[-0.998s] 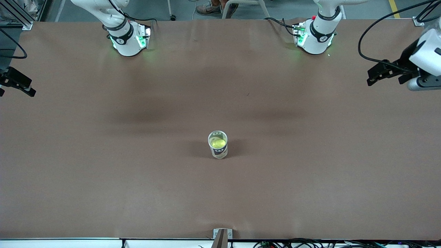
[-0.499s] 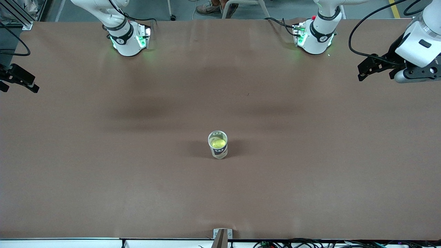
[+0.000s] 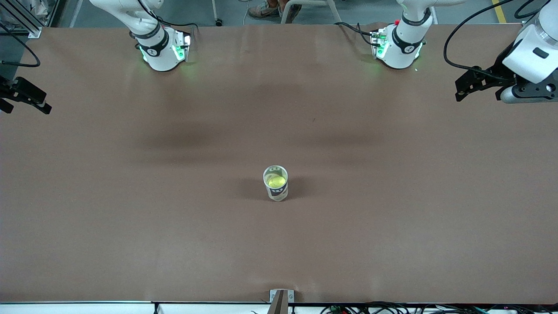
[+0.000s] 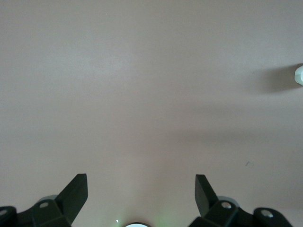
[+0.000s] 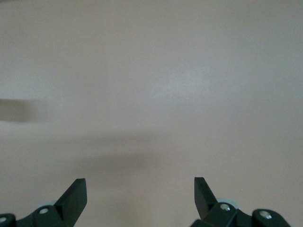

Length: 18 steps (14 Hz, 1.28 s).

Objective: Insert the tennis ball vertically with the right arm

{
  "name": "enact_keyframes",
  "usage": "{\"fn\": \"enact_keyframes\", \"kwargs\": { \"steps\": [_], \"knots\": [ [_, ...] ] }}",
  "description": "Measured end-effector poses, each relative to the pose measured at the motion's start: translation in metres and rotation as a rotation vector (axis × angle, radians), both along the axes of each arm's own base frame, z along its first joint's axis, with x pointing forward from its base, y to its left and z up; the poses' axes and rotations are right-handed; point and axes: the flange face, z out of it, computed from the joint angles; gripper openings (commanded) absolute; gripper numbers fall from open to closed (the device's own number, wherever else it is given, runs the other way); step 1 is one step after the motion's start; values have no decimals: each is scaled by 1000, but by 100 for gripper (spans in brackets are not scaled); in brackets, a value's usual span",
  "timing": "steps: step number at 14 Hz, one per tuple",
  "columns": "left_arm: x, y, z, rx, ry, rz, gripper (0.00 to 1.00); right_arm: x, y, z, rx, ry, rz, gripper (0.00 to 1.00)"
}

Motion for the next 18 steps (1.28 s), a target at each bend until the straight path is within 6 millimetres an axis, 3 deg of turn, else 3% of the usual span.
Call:
{"fn": "enact_keyframes", "kwargs": {
  "steps": [9, 18],
  "knots": [
    [7, 18, 3, -4, -7, -40, 100, -1, 2, 3, -1, -4, 4, 100],
    [15, 12, -1, -5, -2, 33, 100, -1, 5, 3, -2, -6, 10, 100]
  ]
}}
